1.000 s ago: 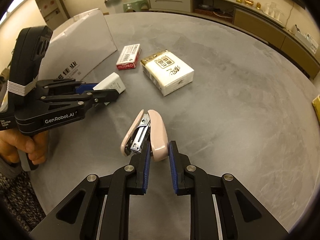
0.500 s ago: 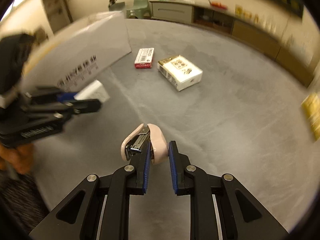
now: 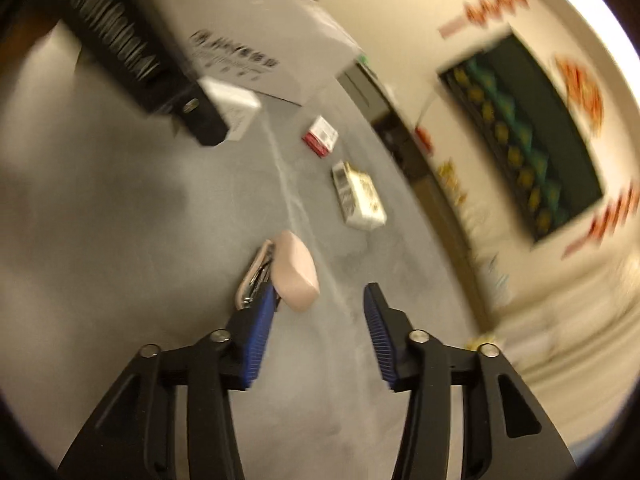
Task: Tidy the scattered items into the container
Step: 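Lift the pink stapler with the right gripper while the left gripper lifts the white charger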
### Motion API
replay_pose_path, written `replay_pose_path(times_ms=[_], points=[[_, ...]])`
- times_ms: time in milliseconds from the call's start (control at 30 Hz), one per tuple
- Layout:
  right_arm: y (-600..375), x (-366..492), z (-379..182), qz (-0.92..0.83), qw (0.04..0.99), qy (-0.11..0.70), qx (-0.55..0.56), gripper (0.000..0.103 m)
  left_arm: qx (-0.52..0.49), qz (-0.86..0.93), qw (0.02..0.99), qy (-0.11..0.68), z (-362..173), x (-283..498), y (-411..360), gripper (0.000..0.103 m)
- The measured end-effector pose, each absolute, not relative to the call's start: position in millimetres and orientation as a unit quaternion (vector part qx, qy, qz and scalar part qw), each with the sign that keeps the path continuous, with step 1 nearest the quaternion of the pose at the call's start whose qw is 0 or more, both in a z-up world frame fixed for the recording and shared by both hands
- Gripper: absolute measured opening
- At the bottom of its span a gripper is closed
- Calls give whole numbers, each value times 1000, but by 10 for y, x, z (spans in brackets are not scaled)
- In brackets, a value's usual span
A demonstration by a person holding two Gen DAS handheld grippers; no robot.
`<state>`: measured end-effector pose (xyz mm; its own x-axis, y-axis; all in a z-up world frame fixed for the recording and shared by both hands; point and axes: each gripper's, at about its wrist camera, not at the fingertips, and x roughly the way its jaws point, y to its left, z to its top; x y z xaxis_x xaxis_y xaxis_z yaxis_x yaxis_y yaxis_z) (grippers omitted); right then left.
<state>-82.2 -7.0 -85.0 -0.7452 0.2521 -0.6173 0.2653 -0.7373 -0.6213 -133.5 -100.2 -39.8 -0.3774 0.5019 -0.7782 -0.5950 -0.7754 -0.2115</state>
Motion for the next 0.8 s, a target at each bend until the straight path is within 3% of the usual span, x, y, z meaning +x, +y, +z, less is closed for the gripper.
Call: replay_pose_path(times_ms=[333, 567, 600, 633, 667, 800], points=[[504, -962, -693, -889, 80, 50, 449, 52, -451, 824, 342, 27, -426, -1374, -1103, 22], [493, -1251, -813, -892, 80, 3, 445, 53, -452, 819, 353, 25, -433, -1344, -1088, 22], [494, -1292, -821, -891, 89, -8, 445, 46, -451, 819, 353, 26, -427, -1344, -1086, 22], [498, -1311, -826, -890, 93, -17, 445, 31, -450, 819, 354, 27, -417, -1333, -1081, 22], [506, -1320, -828, -889, 93, -22, 447, 28, -450, 819, 355, 28, -411, -1325, -1077, 22], [500, -1232, -782, -890, 95, -24, 444, 27, -446, 821, 354, 36, -370, -1270, -1048, 22]])
